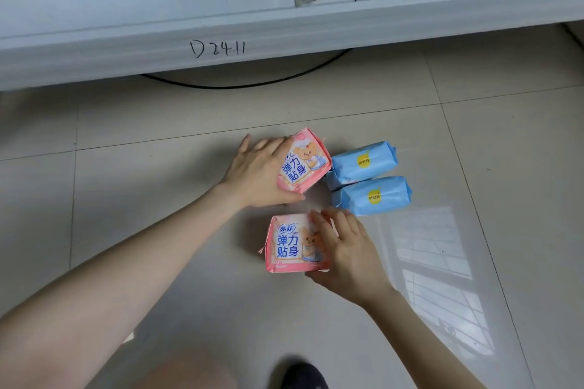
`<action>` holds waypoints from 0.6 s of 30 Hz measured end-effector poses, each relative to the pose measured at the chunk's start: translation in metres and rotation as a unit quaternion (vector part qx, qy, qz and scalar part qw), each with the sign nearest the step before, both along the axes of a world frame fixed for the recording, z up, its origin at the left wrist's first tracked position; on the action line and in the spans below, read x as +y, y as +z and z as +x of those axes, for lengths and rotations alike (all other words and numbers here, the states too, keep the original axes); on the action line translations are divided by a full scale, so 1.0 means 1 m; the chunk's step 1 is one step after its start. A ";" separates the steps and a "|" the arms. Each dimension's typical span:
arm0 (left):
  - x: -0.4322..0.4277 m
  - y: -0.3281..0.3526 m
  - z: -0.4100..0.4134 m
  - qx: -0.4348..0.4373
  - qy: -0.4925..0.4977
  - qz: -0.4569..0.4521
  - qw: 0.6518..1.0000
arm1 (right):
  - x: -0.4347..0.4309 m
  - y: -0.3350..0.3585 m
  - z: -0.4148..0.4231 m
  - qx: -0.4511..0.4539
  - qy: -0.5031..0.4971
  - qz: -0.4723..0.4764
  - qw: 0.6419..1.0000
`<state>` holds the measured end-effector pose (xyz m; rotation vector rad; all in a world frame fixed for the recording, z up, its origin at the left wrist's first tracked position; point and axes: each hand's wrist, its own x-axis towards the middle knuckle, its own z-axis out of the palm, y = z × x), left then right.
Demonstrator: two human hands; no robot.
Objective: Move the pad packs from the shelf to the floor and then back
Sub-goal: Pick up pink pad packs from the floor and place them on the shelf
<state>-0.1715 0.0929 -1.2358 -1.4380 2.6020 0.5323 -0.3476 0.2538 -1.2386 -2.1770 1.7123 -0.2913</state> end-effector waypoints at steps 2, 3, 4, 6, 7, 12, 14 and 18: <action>0.000 -0.001 -0.002 -0.003 -0.002 0.007 1.000 | 0.003 0.001 0.001 -0.009 -0.004 0.003 1.000; -0.001 -0.002 -0.003 0.003 0.003 0.015 1.000 | 0.003 0.000 0.002 -0.010 -0.004 0.007 1.000; -0.002 -0.003 -0.004 0.016 0.015 0.030 0.999 | 0.004 0.000 0.003 -0.007 -0.003 0.011 1.000; -0.004 -0.004 -0.005 0.061 0.050 0.072 0.994 | 0.003 0.000 0.004 -0.001 -0.002 0.022 1.000; -0.005 -0.005 -0.004 0.082 0.060 0.087 0.991 | 0.002 0.001 0.004 -0.006 -0.003 0.027 1.000; -0.007 -0.007 0.003 0.130 0.084 0.101 0.983 | -0.001 0.010 0.005 -0.051 -0.017 0.062 0.997; -0.005 -0.004 0.009 0.131 0.095 0.103 0.981 | 0.002 0.014 0.006 -0.064 -0.027 0.081 0.994; 0.005 0.012 0.027 0.140 0.127 0.103 0.977 | 0.010 0.029 0.008 -0.094 -0.064 0.146 0.983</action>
